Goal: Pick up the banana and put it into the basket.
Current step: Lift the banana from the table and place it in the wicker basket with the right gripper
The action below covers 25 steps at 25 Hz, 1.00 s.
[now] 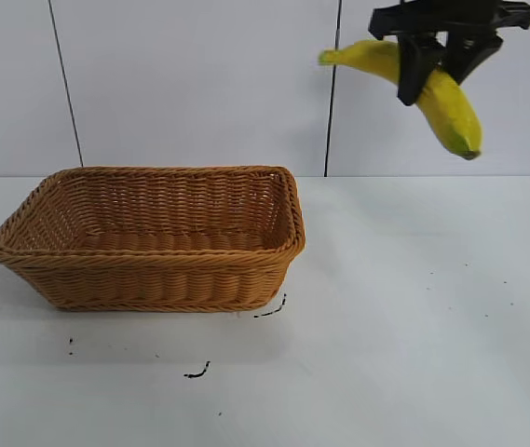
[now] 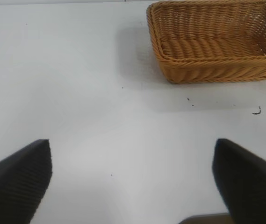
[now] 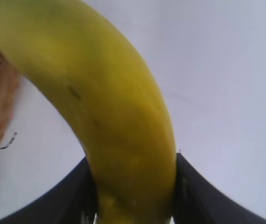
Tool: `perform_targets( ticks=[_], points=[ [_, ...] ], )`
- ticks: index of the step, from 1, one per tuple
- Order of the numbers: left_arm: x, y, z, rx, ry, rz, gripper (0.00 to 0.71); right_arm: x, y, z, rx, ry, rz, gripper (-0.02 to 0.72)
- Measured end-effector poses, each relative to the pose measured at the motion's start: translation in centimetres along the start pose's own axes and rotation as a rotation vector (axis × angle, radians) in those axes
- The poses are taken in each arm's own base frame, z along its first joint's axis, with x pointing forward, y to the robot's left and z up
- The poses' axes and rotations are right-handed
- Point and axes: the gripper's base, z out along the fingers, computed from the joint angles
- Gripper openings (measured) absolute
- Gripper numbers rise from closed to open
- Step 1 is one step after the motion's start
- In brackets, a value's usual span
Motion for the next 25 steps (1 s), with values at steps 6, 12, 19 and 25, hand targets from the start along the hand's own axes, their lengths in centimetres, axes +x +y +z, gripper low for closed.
perform_targets(
  ticks=[6, 12, 19, 25],
  points=[
    [0.0, 0.0, 0.0, 0.0, 0.0, 0.0, 0.693, -1.9, 5.8, 4.2, -0.048, -0.001, -0.127, 0.291],
    [0.0, 0.0, 0.0, 0.0, 0.0, 0.0, 0.693, -4.3, 9.2, 7.6, -0.035, -0.141, -0.221, 0.291],
    [0.0, 0.0, 0.0, 0.0, 0.0, 0.0, 0.693, -4.3, 9.4, 10.2, 0.011, -0.154, -0.363, 0.291],
    [0.0, 0.0, 0.0, 0.0, 0.0, 0.0, 0.693, -3.9, 9.7, 12.7, 0.011, -0.144, -0.378, 0.291]
  ],
)
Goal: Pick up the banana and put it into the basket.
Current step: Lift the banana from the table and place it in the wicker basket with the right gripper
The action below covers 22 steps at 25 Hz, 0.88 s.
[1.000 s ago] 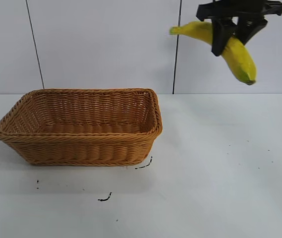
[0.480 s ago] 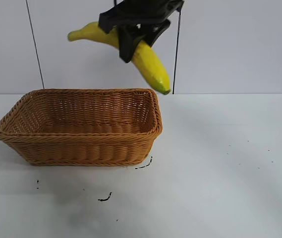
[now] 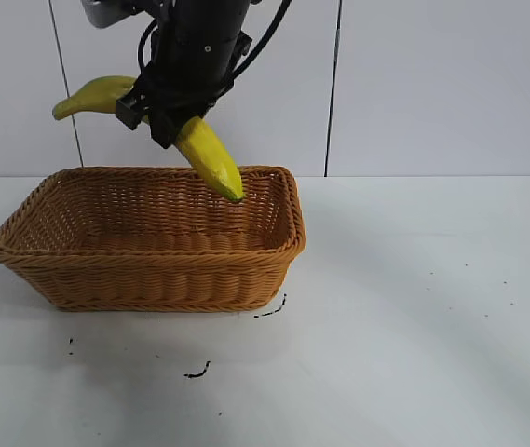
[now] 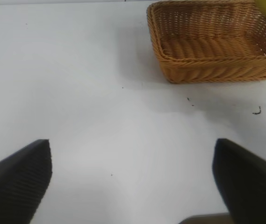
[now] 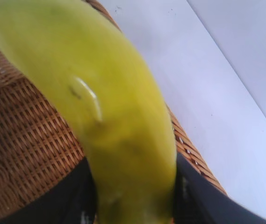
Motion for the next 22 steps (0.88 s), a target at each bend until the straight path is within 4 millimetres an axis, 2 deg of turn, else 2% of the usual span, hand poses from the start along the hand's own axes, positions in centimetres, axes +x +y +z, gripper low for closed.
perform_targets(
  ticks=[5, 12, 13, 16, 17, 19, 22],
  points=[
    [0.0, 0.0, 0.0, 0.0, 0.0, 0.0, 0.693, 0.8, 0.7, 2.1, -0.025, 0.036, -0.001, 0.291],
    [0.0, 0.0, 0.0, 0.0, 0.001, 0.0, 0.693, 0.8, 0.8, 2.3, -0.025, 0.023, 0.003, 0.291],
    [0.0, 0.0, 0.0, 0.0, 0.001, 0.0, 0.693, 0.8, 0.8, 2.3, -0.028, 0.022, 0.006, 0.319],
    [0.0, 0.0, 0.0, 0.0, 0.001, 0.0, 0.693, 0.7, 0.9, 2.3, -0.036, 0.017, 0.015, 0.557],
    [0.0, 0.0, 0.0, 0.0, 0.001, 0.0, 0.693, 0.7, 0.9, 2.3, -0.036, 0.017, 0.016, 0.613],
    [0.0, 0.0, 0.0, 0.0, 0.001, 0.0, 0.693, 0.7, 0.8, 2.2, -0.036, 0.017, 0.038, 0.663],
    [0.0, 0.0, 0.0, 0.0, 0.001, 0.0, 0.693, 0.4, 0.4, 1.4, -0.009, 0.013, 0.089, 0.686]
  ],
)
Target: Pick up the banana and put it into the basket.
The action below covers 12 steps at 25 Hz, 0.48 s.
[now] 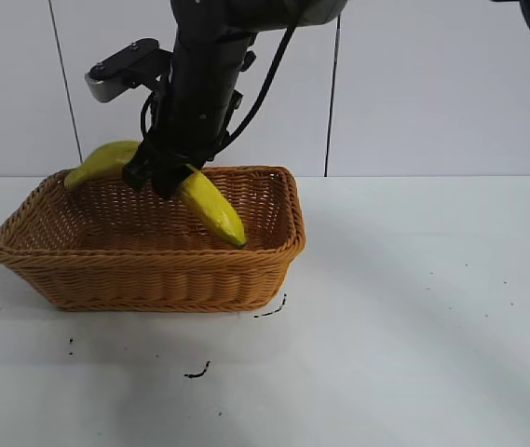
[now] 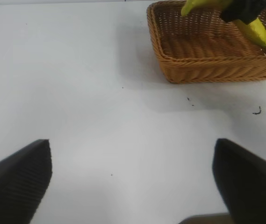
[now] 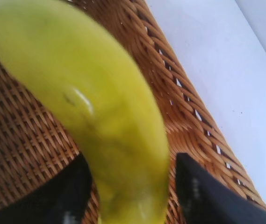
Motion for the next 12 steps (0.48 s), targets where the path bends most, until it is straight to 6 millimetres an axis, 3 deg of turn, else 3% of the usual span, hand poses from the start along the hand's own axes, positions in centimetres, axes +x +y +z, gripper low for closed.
perform_targets(
  ticks=[8, 12],
  points=[
    [0.0, 0.0, 0.0, 0.0, 0.0, 0.0, 0.693, -1.3, -2.0, -5.4, 0.077, -0.031, 0.144, 0.69],
    [0.0, 0.0, 0.0, 0.0, 0.0, 0.0, 0.693, -0.6, -3.8, -6.7, 0.06, -0.013, 0.269, 0.69]
  ],
)
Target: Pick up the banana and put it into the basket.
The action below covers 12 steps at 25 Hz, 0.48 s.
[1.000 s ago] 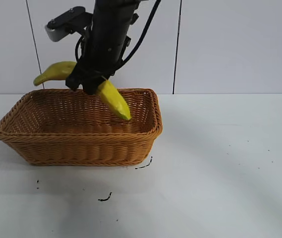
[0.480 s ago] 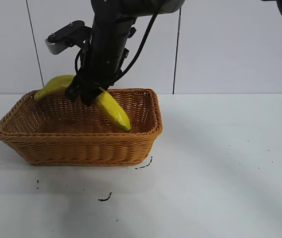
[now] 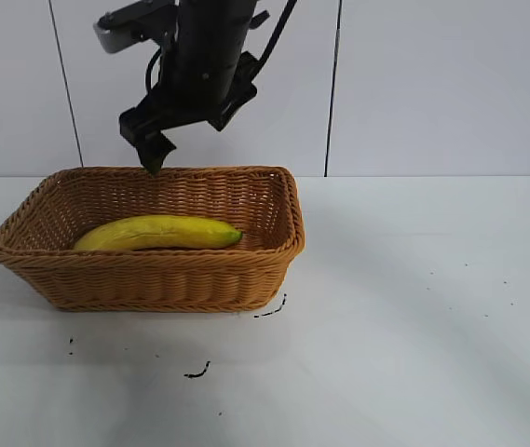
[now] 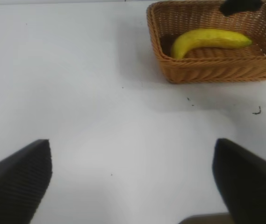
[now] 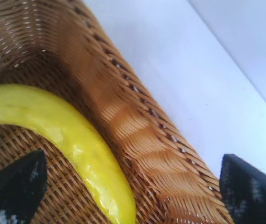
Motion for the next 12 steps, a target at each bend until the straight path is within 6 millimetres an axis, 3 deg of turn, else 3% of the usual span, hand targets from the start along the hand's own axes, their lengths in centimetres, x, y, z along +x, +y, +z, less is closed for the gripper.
perform_targets(
  ticks=[4, 12],
  points=[
    [0.0, 0.0, 0.0, 0.0, -0.001, 0.0, 0.693, 1.6, -3.4, 0.0, -0.06, 0.111, 0.171, 0.69],
    [0.0, 0.0, 0.0, 0.0, -0.001, 0.0, 0.693, 6.0, -12.7, -0.2, -0.08, 0.271, 0.461, 0.69]
  ],
)
